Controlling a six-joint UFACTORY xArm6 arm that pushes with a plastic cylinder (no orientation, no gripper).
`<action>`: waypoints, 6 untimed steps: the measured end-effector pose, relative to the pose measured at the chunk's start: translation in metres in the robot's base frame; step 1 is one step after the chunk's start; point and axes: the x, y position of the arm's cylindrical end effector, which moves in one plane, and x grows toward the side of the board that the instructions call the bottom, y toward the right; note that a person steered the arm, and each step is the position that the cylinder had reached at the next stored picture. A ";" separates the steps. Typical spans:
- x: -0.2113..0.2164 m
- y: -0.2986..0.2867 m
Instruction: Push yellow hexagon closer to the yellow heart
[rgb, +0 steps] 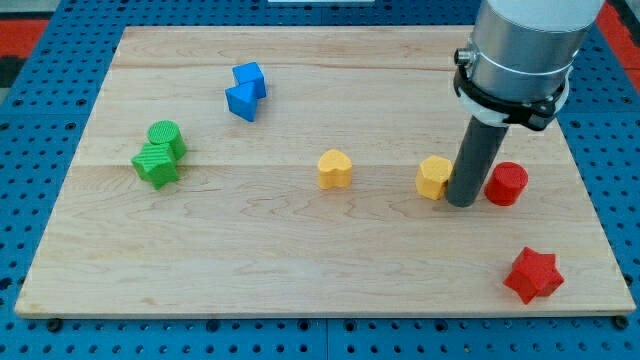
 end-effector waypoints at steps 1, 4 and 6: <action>-0.023 0.003; -0.039 -0.076; -0.107 -0.066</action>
